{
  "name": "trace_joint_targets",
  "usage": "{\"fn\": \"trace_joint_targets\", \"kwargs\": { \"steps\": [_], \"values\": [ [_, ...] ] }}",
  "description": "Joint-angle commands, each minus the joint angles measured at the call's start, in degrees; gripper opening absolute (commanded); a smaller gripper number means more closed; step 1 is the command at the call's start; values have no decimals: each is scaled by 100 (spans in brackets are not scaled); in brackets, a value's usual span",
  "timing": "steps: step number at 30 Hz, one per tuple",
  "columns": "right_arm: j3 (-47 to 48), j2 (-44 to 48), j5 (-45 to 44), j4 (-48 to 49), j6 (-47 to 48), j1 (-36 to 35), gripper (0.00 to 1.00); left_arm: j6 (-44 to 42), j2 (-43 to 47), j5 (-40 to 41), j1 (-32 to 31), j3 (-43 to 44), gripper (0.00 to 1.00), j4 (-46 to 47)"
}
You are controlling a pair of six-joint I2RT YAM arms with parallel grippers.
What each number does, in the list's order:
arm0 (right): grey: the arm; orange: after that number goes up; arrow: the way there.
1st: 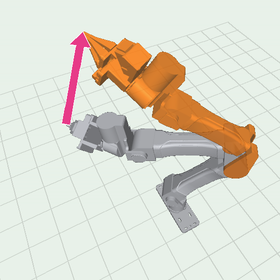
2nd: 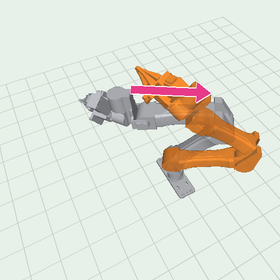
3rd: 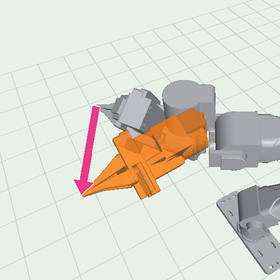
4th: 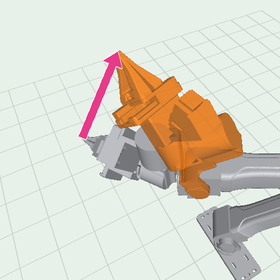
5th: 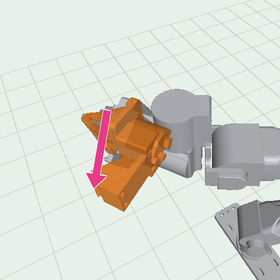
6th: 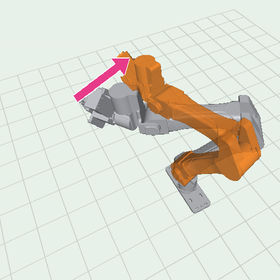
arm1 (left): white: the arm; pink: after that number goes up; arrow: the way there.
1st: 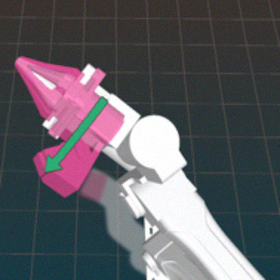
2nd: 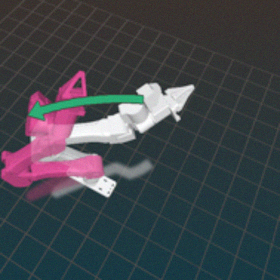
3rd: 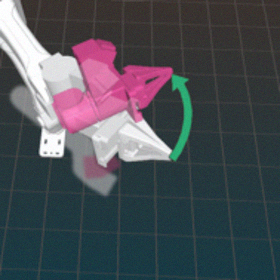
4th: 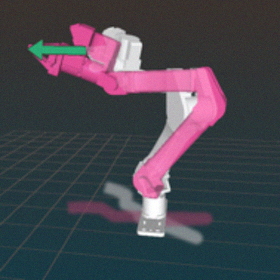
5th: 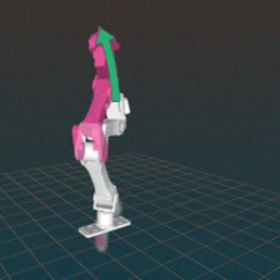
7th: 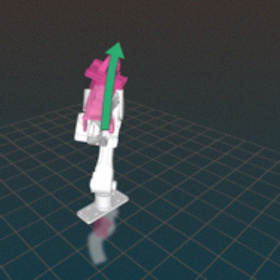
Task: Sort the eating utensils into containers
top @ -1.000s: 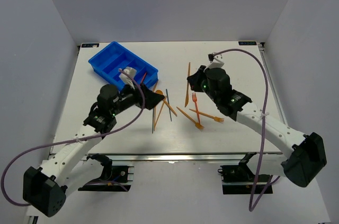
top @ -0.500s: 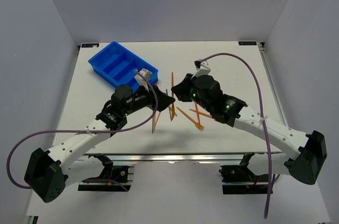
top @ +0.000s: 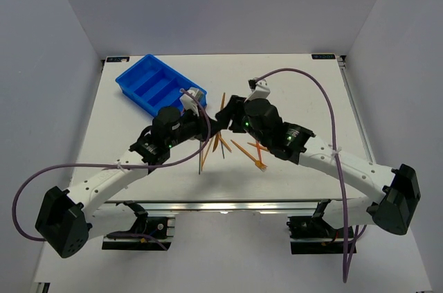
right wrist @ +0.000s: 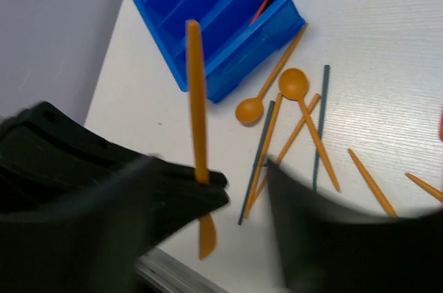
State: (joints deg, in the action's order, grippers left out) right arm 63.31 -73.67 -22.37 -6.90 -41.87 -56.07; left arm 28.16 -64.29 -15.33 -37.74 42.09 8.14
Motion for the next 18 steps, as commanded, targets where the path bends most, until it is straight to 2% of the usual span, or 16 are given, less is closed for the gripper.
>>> {"fn": "trace_joint_targets", "kwargs": {
  "steps": [1,2,4,5,6,8,9,11,12,15,18],
  "values": [
    [208,246,-529,-248,47,-18,87,-388,48,1029,-6,510,0,-1028],
    [208,326,-618,-416,21,156,89,-530,22,1781,3,729,0,-1312],
    [147,686,-672,-828,-14,438,89,-1107,-74,2497,38,1011,0,-2154],
    [-19,844,-672,-901,-23,744,89,-1398,-257,2883,47,1273,0,-2359],
    [-142,1176,-585,-919,-15,912,89,-2054,-390,3635,82,1380,0,-2587],
    [-580,1538,-383,-814,-14,1343,89,-2472,-688,4177,292,1565,0,-2572],
    [-731,1827,-217,-744,20,1440,89,-2726,-1081,3813,763,1801,0,-2494],
    [-960,2014,-110,-690,56,1590,89,-2790,-1444,3163,1205,2004,0,-2274],
    [-978,2075,-31,-743,160,1617,89,-3181,-1707,2829,1407,2101,0,-1977],
    [-987,2137,-13,-1059,302,1635,89,-3824,-2016,2886,1418,2277,0,-1685],
    [-1144,2304,153,-1060,451,1644,89,-4090,-2263,2940,1514,2331,0,-1204]
  ]
}}
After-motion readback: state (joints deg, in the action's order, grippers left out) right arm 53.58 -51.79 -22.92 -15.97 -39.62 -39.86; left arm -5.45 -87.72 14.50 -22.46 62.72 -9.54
